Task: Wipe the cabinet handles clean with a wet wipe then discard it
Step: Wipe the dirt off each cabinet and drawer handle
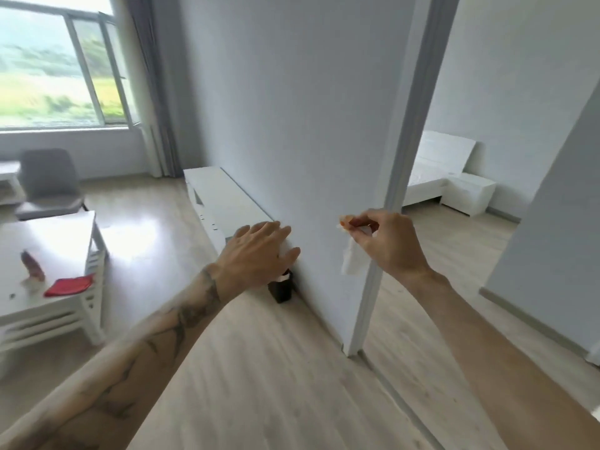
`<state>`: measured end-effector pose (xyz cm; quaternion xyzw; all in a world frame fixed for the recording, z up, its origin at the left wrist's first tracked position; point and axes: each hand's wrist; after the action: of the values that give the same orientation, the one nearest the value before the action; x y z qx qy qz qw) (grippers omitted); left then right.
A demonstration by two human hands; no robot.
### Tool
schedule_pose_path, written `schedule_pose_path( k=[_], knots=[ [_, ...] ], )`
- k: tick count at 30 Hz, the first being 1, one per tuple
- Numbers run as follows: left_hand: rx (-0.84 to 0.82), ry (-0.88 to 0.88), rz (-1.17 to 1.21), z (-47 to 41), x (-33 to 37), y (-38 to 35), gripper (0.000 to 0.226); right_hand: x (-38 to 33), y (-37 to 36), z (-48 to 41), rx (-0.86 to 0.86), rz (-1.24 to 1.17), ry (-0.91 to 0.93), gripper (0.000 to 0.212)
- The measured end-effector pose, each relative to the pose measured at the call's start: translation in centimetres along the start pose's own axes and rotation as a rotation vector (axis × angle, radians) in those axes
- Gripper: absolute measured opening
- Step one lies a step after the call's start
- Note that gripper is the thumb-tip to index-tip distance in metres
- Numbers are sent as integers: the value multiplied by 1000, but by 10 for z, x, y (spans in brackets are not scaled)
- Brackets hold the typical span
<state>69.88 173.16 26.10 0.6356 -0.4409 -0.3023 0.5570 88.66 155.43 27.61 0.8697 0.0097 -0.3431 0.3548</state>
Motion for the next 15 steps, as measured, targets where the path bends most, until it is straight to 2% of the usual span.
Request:
schedule_pose_path(
  k=[7, 15],
  knots=[
    [-38, 219, -86, -54, -213, 2, 70, -49, -207, -144, -132, -190, 77, 18],
    [-43, 357, -92, -135, -408, 16, 69, -102, -386, -301, -272, -269, 116, 17]
  ],
)
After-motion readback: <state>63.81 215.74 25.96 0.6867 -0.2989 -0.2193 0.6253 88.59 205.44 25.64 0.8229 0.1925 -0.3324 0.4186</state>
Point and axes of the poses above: each hand's wrist, its own z-axis away from the middle knuckle, its own y-axis out of the back of the hand, x = y × z, and after that the axes turned 3 degrees about -y, right-handed
